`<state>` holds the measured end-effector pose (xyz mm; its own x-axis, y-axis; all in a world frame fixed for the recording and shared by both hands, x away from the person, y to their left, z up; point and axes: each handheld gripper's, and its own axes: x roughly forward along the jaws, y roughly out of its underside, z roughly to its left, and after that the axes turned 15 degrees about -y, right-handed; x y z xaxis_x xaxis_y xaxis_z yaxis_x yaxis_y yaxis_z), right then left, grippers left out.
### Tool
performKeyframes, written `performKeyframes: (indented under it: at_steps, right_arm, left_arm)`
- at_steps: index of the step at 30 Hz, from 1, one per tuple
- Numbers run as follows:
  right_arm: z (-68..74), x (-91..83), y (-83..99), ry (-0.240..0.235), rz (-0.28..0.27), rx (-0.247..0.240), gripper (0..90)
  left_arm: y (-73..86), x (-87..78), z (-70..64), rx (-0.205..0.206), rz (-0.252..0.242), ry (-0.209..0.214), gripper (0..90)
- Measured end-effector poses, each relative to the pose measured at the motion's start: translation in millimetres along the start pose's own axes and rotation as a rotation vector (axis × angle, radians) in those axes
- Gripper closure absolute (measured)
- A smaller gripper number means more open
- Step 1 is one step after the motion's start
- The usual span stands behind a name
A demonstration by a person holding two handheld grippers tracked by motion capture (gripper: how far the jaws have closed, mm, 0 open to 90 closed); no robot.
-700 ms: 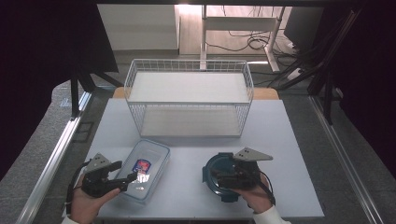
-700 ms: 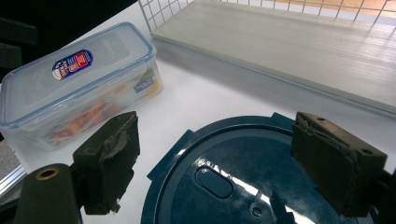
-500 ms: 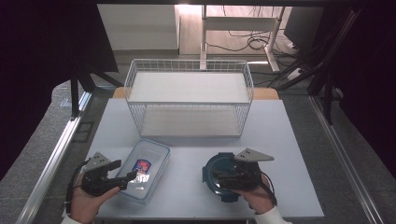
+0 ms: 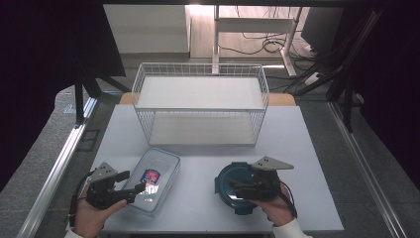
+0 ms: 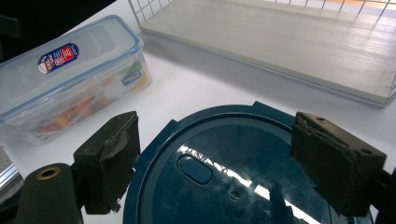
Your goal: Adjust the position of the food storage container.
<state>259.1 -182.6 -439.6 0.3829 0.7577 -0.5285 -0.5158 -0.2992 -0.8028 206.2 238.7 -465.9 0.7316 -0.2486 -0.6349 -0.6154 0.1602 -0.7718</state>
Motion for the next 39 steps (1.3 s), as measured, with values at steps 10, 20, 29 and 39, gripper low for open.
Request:
performKeyframes:
  at_steps: [10, 20, 29, 39]
  right_arm:
    - [0.7, 0.2, -0.7, -0.007, 0.005, -0.003, 16.1]
    - [-1.3, 0.1, -0.9, -0.012, 0.009, -0.004, 16.5]
    - [-1.4, -2.3, -2.7, -0.013, 0.001, -0.004, 17.0]
    - [-3.0, -1.7, -1.3, -0.010, 0.006, 0.007, 17.3]
  left_arm:
    - [-5.4, -1.2, 10.5, -0.027, -0.010, -0.016, 28.1]
    - [-12.2, -3.1, 9.4, -0.010, -0.013, -0.014, 29.2]
    - [-39.9, 10.0, 20.4, 0.042, 0.007, -0.029, 46.0]
    - [-58.6, 58.4, 42.0, 0.068, 0.151, -0.095, 83.2]
